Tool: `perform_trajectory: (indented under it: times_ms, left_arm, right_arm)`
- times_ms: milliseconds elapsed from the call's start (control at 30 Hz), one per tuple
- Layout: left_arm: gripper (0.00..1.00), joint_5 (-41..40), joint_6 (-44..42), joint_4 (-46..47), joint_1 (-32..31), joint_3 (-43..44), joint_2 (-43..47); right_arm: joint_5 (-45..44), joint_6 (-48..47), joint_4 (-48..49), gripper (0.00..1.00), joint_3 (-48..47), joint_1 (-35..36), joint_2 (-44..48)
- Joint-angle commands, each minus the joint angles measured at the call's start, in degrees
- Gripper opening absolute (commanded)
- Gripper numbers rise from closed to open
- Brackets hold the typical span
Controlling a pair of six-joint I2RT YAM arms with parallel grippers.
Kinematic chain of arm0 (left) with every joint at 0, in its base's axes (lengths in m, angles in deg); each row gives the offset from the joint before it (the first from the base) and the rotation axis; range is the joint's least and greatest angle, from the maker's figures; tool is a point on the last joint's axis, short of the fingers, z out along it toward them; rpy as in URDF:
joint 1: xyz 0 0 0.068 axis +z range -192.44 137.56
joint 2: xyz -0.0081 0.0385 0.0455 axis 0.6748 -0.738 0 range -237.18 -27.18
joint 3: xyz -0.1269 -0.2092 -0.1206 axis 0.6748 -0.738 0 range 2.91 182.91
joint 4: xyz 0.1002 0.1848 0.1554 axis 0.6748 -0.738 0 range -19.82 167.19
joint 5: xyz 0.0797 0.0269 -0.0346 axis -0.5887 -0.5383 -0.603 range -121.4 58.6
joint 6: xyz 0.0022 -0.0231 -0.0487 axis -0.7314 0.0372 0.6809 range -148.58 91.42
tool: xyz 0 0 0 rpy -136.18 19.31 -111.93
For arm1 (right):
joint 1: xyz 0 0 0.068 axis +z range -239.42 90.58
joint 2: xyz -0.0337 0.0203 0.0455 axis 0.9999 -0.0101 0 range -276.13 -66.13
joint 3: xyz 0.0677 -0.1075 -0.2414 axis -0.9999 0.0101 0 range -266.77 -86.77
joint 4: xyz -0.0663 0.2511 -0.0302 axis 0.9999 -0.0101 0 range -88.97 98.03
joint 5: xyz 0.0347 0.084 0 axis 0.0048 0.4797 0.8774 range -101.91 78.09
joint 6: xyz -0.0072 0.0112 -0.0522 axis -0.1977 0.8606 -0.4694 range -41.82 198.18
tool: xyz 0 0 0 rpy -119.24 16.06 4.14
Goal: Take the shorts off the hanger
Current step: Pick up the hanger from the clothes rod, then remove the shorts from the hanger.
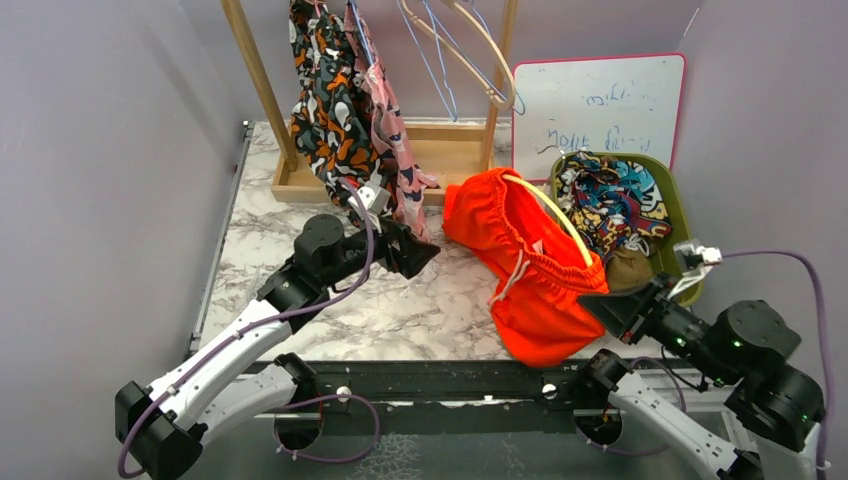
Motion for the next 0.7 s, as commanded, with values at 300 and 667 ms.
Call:
perform_trajectory:
  times_ms: [300, 667]
  left_arm:
    - [0.93, -1.7, 0.4, 7.2, -0.3, -2.8, 5.6]
    - [0.89, -7.9, 4.7, 5.4, -0.4, -10.7, 8.8]
  right_arm:
    - [28.2, -4.9, 27.3, 0.01, 16.3, 0.1, -8.7]
    - [36.2, -9.6, 36.9, 0.01, 22.9, 0.2, -18.6]
